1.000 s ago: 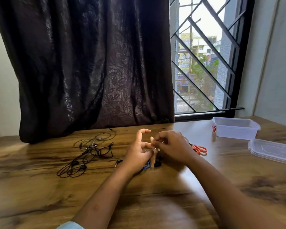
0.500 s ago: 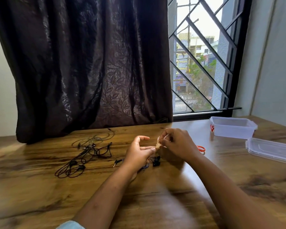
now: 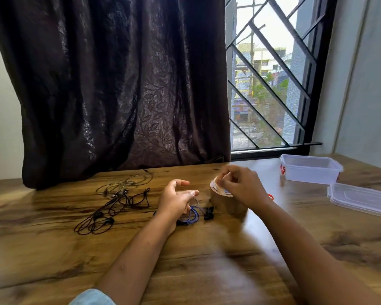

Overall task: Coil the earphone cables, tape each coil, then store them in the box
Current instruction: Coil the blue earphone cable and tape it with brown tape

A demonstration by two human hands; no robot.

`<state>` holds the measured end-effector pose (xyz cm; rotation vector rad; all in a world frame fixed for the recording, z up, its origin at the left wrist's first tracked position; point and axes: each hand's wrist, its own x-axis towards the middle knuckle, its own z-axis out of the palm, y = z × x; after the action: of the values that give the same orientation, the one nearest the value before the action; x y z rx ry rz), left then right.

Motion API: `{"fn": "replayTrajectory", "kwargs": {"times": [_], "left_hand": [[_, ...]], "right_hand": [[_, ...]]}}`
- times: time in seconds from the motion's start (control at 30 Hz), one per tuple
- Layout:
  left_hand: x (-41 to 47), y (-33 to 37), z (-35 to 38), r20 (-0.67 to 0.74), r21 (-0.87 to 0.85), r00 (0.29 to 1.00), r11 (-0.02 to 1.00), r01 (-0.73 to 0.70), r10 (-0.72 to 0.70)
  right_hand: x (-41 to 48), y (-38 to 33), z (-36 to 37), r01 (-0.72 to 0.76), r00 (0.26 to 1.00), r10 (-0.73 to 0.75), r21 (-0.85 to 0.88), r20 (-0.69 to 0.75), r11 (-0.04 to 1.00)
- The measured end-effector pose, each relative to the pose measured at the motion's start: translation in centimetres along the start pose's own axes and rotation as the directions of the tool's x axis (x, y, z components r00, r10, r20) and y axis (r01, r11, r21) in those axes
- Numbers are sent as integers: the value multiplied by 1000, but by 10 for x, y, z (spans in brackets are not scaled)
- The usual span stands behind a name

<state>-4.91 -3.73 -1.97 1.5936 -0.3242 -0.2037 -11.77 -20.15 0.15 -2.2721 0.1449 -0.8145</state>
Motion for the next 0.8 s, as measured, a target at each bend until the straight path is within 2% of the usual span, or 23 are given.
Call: {"fn": "replayTrajectory", "kwargs": {"times": [0.1,0.3,0.43,0.57,0.8], "left_hand": [[-1,4,-5,-24,-25,998,998,-56,56],[2,12,-15,-162,-87,967,973,-213,197],[7,10,-22,-233,-52,948,971,-235,217],[12,4,-25,-228,18,949,975,-221,219],[15,-1,-26,-140,175,962,962,-208,234]], "right_hand": [[-3,1,6,28,994,-13,-140,108,990],[-4,0,11,38,994,-13,-226,111,973],[-5,1,16,91,994,-65,-345,86,934],[-5,2,18,79,997,-70,-339,40,937],[-3,5,21,80,995,-48,-415,89,906]]}}
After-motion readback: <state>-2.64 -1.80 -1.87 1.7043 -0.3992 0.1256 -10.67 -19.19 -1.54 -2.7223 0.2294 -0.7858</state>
